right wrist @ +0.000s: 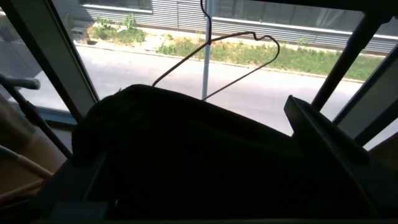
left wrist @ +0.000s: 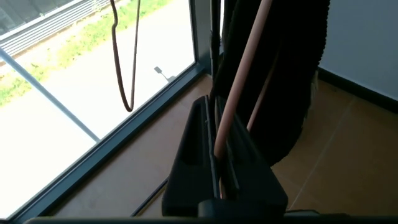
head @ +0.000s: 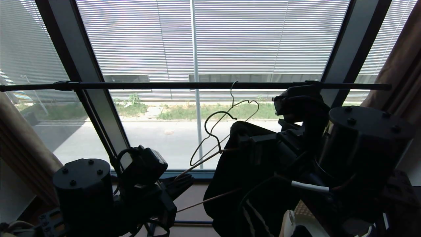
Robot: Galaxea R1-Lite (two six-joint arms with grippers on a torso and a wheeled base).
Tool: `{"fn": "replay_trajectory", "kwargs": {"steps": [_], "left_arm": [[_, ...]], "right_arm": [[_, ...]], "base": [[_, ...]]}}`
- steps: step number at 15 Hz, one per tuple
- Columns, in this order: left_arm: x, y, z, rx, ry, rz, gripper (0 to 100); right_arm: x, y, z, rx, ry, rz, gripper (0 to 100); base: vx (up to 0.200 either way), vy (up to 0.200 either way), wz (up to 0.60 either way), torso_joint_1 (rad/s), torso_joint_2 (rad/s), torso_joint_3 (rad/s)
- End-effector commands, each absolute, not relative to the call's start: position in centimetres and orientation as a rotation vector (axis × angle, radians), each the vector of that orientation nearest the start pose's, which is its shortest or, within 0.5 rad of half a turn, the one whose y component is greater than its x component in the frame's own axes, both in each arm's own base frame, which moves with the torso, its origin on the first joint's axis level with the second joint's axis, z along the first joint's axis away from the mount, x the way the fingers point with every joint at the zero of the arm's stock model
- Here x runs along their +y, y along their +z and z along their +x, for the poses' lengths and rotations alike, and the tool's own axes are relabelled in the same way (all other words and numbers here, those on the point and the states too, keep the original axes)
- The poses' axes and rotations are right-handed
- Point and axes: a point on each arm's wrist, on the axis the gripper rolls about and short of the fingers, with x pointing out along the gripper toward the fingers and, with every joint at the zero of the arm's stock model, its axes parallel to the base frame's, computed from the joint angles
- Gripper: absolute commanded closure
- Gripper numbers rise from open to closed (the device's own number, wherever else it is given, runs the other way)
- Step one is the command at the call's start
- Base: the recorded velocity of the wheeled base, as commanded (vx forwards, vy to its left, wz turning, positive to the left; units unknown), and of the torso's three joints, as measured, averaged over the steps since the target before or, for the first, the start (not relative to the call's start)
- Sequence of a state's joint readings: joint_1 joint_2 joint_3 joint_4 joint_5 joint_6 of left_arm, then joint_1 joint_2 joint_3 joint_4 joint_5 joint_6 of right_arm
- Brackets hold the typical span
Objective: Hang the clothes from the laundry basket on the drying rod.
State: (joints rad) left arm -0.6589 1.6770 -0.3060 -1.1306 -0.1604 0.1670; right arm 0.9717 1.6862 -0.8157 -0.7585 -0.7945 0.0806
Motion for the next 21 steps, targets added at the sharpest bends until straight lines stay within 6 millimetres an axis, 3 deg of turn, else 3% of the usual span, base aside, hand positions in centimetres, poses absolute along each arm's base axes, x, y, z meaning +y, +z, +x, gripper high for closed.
{"fn": "replay_trajectory", "kwargs": {"steps": [1, 14, 21], "left_arm": [[-14.8, 11.3, 18.4, 0.193, -0.838, 0.224, 100], [-15.8, 9.9, 20.0, 0.179, -0.766, 0.197, 100], [-16.2, 10.2, 20.6, 0.149, -0.753, 0.173, 100]], "right_arm": [[24.2, 20.0, 18.5, 0.082, 0.168, -0.013, 0], [24.3, 19.0, 17.3, 0.103, 0.191, -0.059, 0], [23.8, 19.0, 16.7, 0.105, 0.199, -0.065, 0]], "base": [[0.000, 0.000, 0.00, 0.000, 0.00, 0.000], [0.000, 0.000, 0.00, 0.000, 0.00, 0.000], [0.000, 0.000, 0.00, 0.000, 0.00, 0.000]]}}
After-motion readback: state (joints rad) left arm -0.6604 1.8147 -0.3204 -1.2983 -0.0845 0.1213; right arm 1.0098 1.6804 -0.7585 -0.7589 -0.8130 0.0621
